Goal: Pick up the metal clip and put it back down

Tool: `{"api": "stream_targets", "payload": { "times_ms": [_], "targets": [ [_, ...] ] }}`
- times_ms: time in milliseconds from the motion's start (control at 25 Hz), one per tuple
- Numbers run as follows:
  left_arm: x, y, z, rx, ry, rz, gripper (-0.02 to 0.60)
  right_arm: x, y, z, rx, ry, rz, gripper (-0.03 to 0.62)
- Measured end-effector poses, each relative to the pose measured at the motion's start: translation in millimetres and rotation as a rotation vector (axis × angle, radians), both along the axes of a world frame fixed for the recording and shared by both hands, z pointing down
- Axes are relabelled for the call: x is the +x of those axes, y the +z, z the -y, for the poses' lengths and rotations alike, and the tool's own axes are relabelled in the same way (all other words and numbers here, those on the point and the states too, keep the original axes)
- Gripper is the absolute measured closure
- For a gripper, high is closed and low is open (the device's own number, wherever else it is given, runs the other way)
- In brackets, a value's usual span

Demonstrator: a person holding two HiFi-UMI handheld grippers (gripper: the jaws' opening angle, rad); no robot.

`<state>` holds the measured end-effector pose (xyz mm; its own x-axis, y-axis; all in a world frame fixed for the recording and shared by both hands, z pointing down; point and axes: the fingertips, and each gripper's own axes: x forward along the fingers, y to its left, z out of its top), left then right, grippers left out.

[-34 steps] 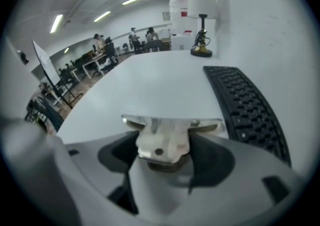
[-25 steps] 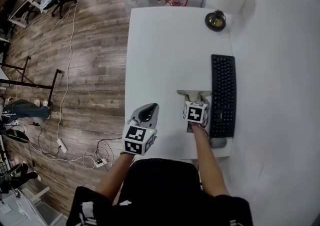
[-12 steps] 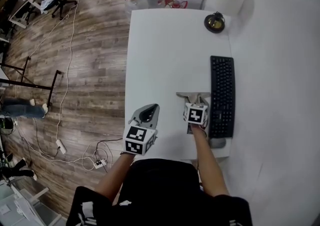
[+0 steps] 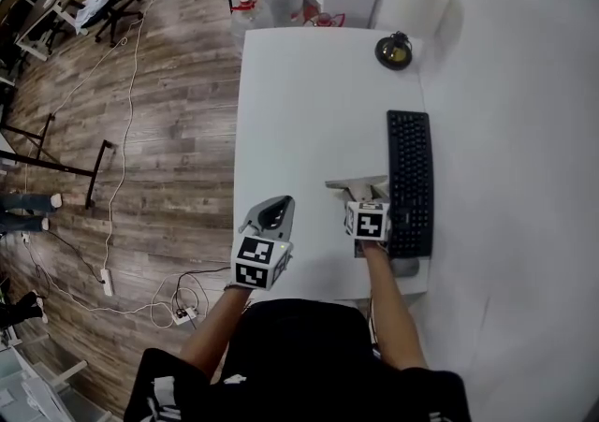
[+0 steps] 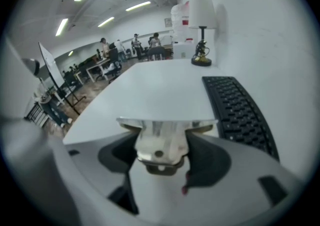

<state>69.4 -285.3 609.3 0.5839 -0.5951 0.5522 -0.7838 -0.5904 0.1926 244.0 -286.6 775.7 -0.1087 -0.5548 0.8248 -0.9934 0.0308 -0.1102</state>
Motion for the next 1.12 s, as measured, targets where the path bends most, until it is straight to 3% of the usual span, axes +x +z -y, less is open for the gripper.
{"api": "stream_targets", "payload": {
  "times_ms": [520, 1120],
  "targets": [
    [-29, -26, -4, 0.061, -0.024, -0.032, 0.560, -25, -77, -6, 0.139, -0.063, -0.007, 0.299],
    [-75, -79, -8, 0.189, -0.039, -0.055, 0.560, -70, -188, -28, 0.340, -0.105, -0.019, 0.299]
  ]
}}
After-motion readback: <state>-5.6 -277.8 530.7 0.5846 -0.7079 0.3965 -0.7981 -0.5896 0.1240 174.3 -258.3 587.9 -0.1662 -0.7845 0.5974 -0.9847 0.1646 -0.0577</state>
